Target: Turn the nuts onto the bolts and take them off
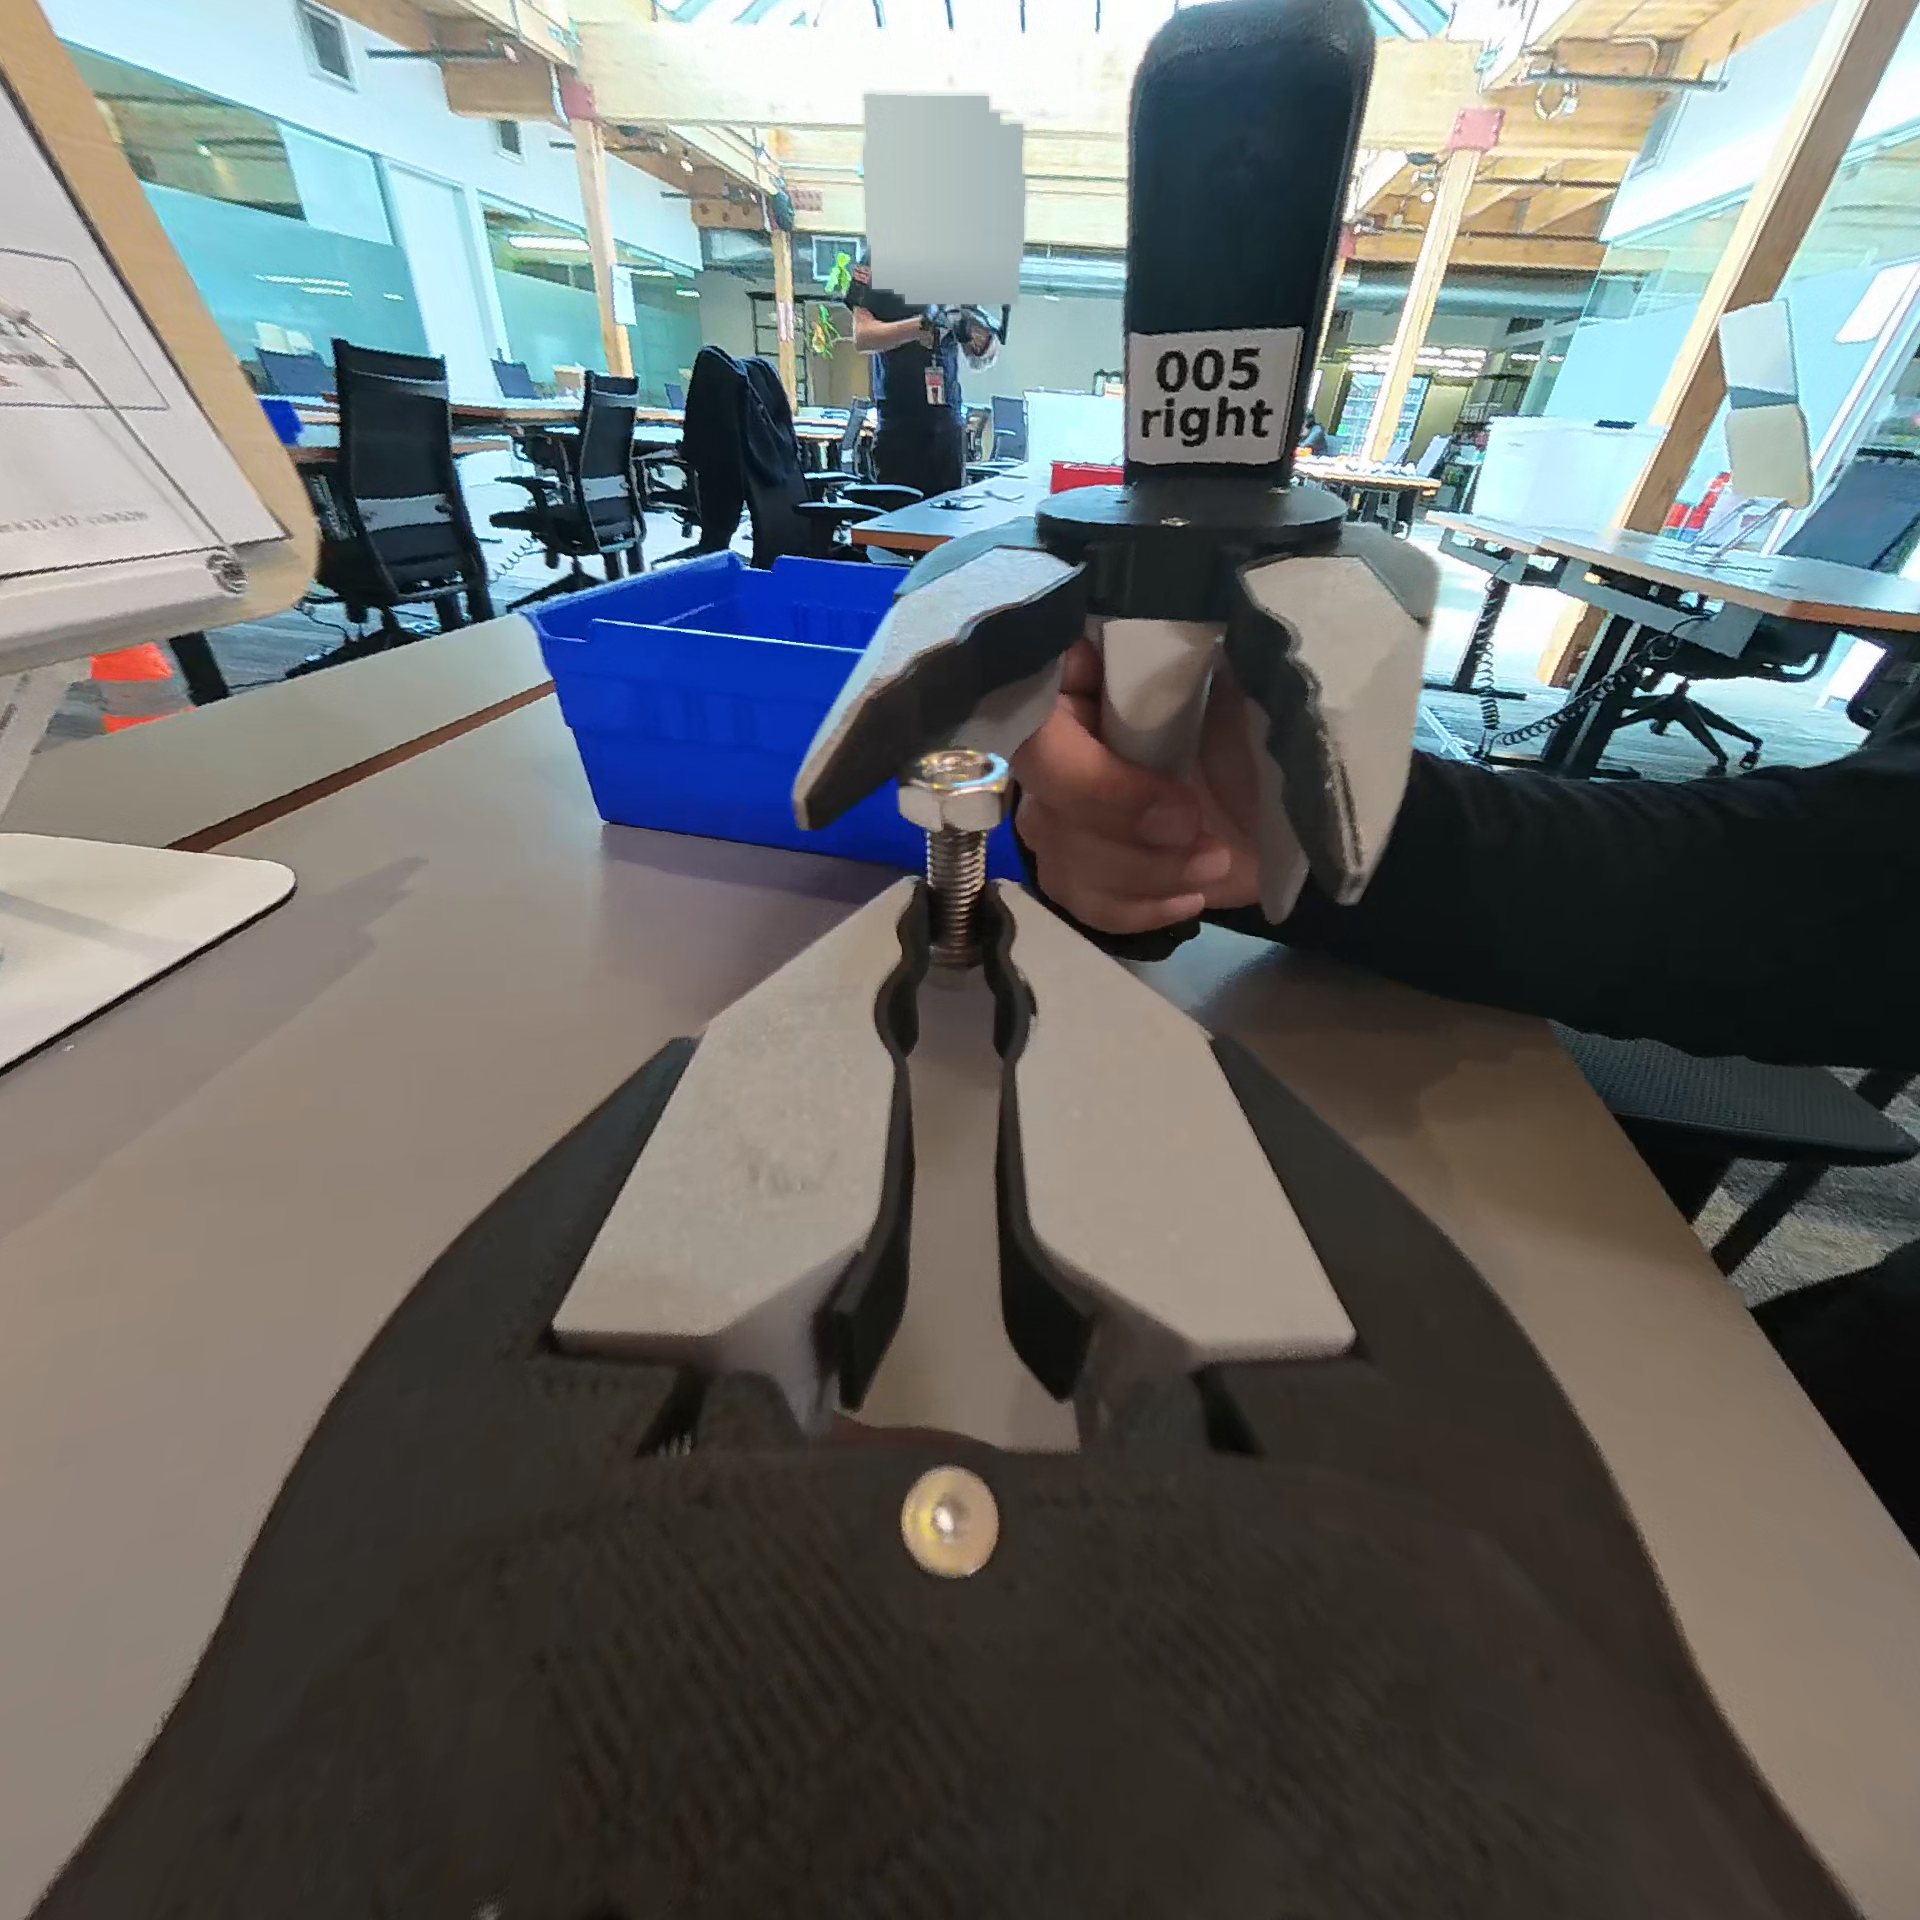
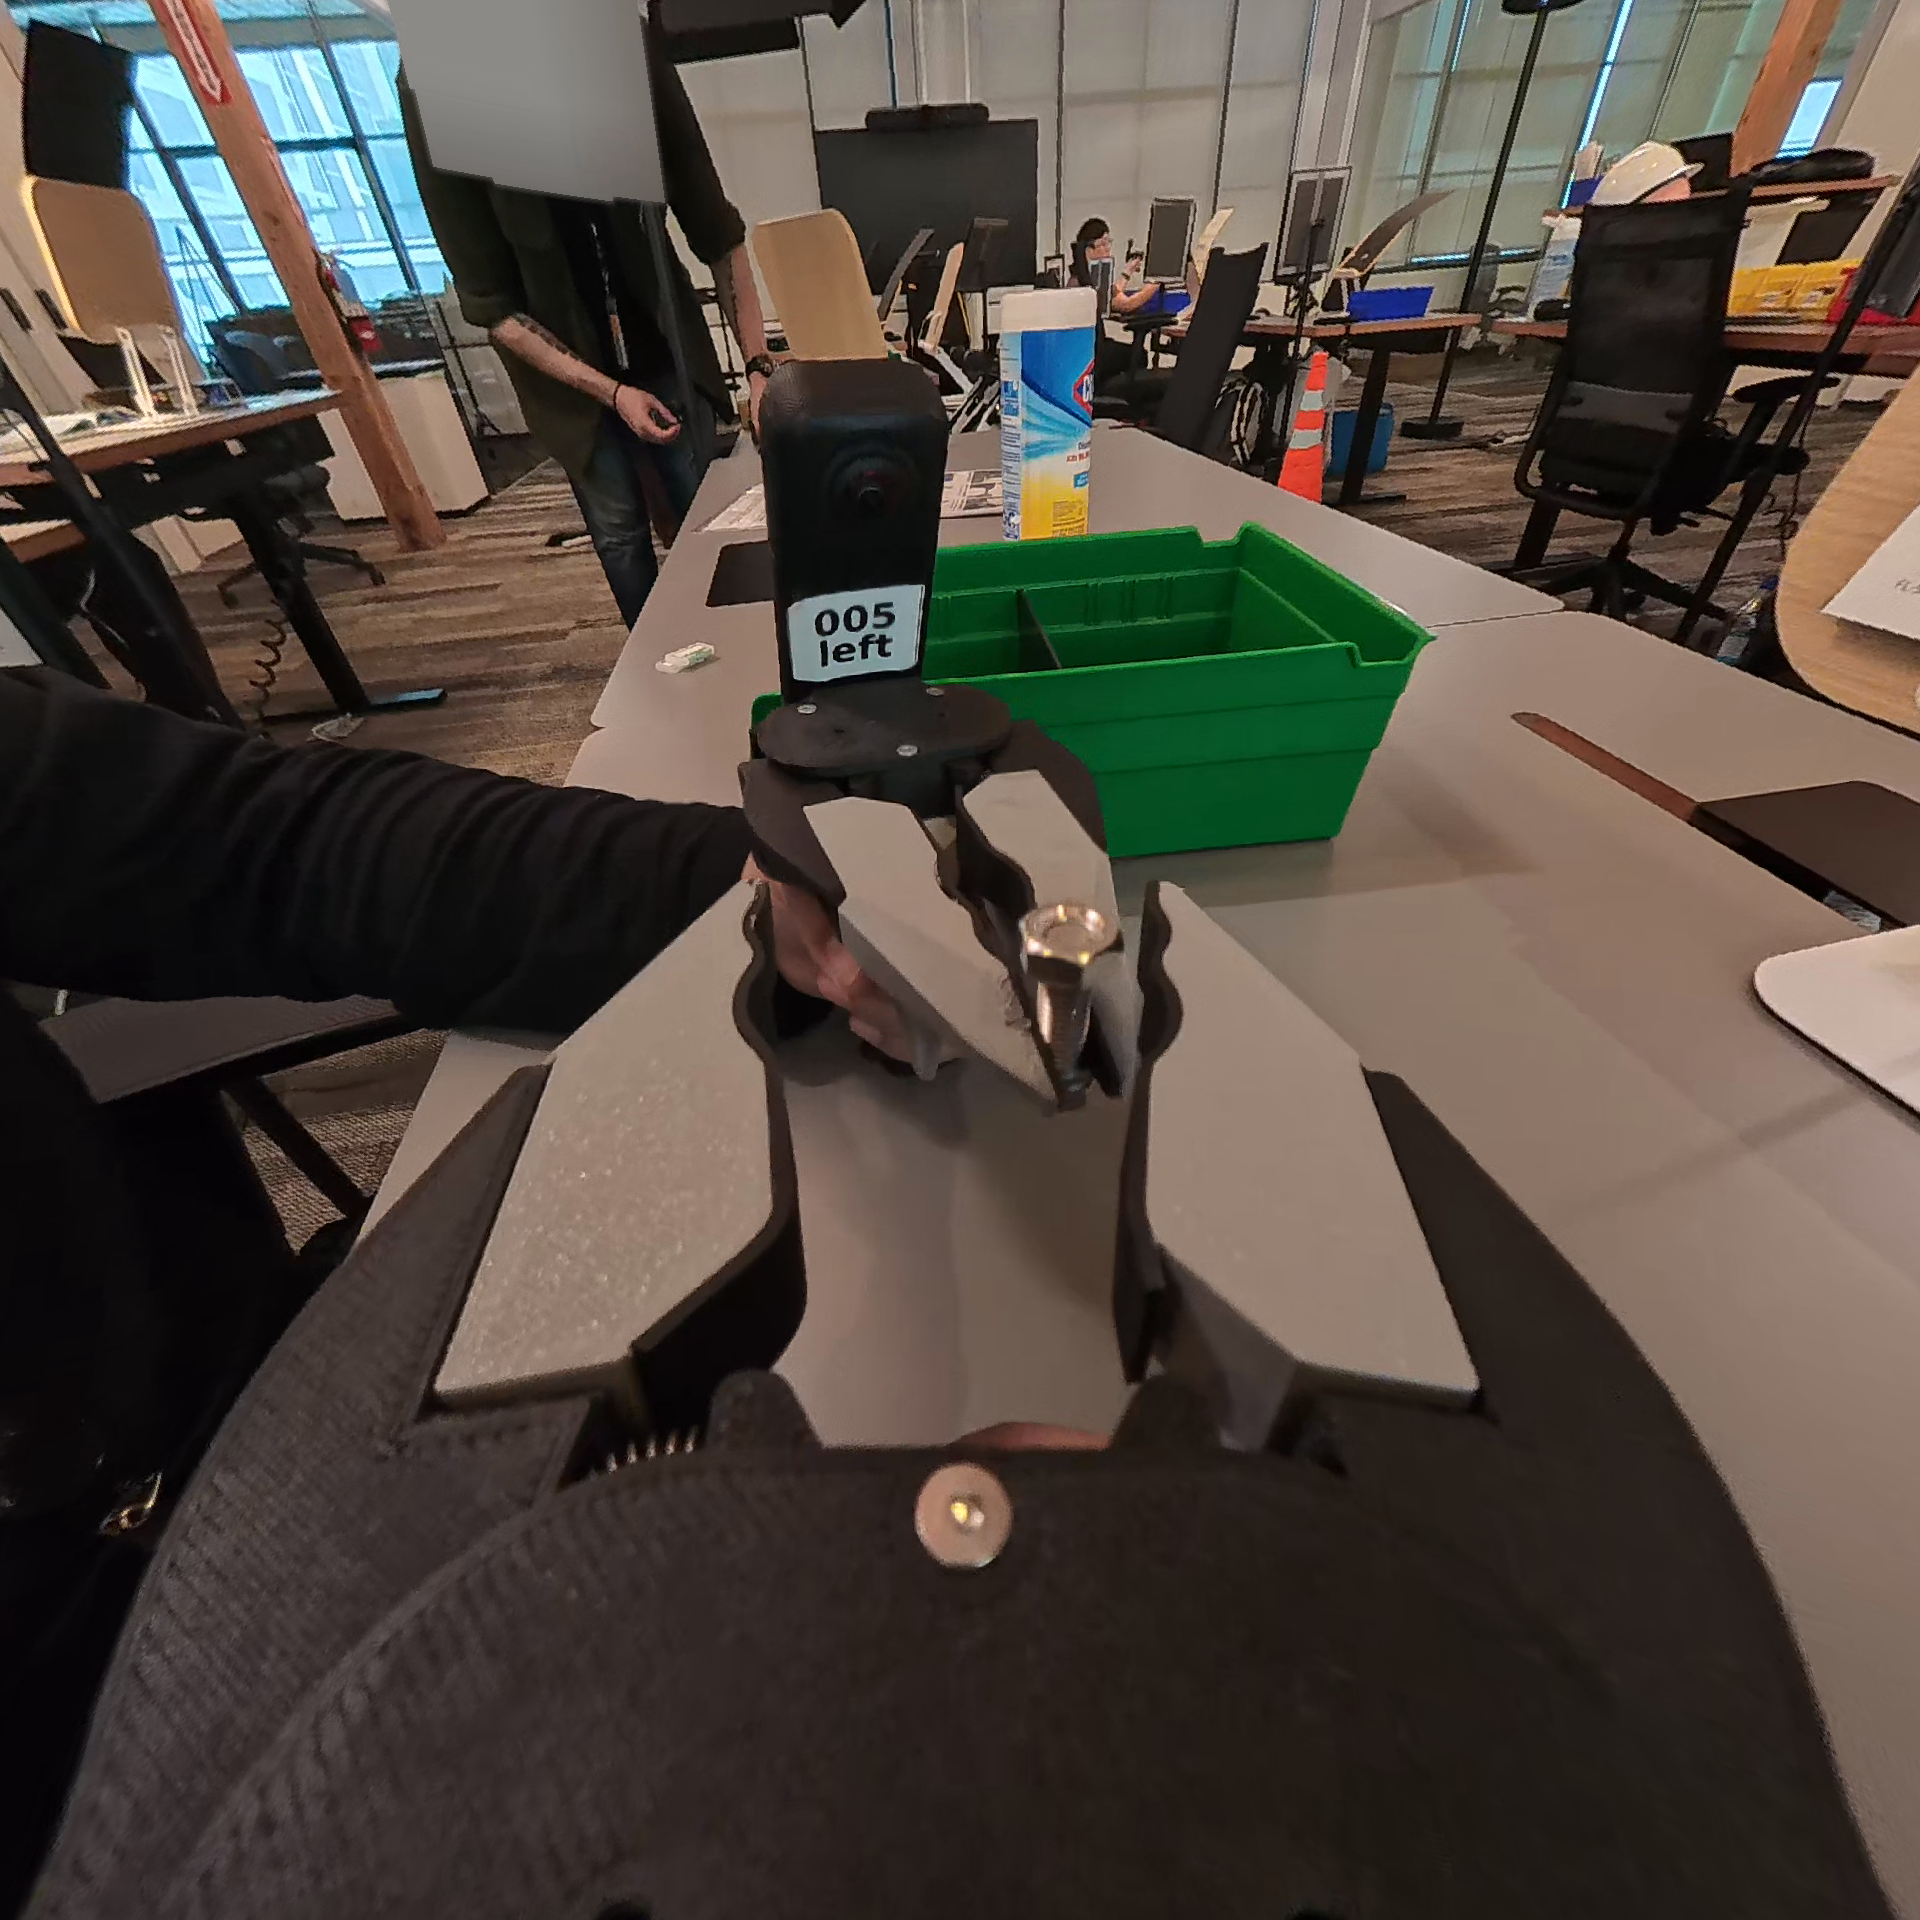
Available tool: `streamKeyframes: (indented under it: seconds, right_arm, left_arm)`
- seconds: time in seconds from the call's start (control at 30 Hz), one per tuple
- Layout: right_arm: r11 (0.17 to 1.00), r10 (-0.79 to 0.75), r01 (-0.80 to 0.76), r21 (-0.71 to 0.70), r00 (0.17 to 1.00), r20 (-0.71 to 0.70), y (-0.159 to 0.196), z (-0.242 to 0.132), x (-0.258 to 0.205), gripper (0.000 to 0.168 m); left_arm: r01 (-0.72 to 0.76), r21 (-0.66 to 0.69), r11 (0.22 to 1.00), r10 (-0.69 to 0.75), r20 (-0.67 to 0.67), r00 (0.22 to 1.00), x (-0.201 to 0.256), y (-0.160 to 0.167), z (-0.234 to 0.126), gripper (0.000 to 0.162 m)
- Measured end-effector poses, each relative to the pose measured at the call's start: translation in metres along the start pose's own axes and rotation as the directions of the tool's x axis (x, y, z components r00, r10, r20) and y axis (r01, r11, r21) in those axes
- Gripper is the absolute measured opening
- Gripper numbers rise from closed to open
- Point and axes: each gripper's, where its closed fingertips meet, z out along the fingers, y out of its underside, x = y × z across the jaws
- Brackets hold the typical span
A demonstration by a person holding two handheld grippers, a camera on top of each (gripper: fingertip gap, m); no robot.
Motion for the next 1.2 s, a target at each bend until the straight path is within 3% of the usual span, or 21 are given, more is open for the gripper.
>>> streamKeyframes:
  seconds: [0.27, 0.53, 0.87, 1.1, 1.2]
  right_arm:
    - [0.999, -0.02, 0.021, -0.03, 1.0, 0.011, 0.009, 0.014, -0.007, 0.07]
    - [1.0, -0.001, 0.001, 0.014, 1.0, -0.023, -0.001, -0.004, 0.005, 0.065]
    - [1.0, 0.005, -0.005, -0.021, 1.0, -0.015, 0.008, 0.012, 0.0, 0.068]
    - [1.0, -0.019, 0.018, -0.02, 0.998, -0.056, 0.005, 0.005, 0.006, 0.072]
    - [1.0, 0.0, 0.001, 0.02, 0.998, -0.056, -0.002, -0.003, 0.009, 0.064]
  left_arm:
    - [-0.027, -0.033, 0.999, 0.026, -0.026, 0.999, 0.009, 0.007, 0.009, 0.007]
    - [0.009, 0.034, 0.999, -0.011, 0.052, 0.999, -0.014, -0.008, -0.01, 0.007]
    - [-0.027, -0.036, 0.999, 0.026, -0.025, 0.999, 0.009, 0.008, 0.008, 0.006]
    - [0.004, 0.011, 1.0, -0.005, 0.079, 0.997, -0.018, -0.003, -0.007, 0.007]
    - [0.05, 0.036, 0.998, -0.053, 0.096, 0.994, -0.025, -0.006, -0.013, 0.007]
